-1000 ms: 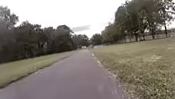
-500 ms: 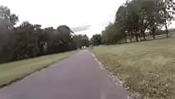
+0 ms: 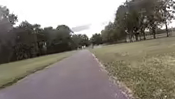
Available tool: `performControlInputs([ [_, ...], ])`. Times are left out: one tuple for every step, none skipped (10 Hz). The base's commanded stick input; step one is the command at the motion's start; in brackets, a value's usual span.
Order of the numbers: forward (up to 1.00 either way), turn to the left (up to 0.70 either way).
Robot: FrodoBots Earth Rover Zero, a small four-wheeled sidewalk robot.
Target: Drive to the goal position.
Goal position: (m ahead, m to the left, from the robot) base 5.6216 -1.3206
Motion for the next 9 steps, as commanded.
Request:
performControlInputs([
  [0.7,0.0],
  [0.7,0.0],
  [0.7,0.0],
  [0.7,0.0],
  [0.7,0.0],
  [0.7,0.0],
  [0.7,0.0],
  [0.7,0.0],
  [0.7,0.0],
])
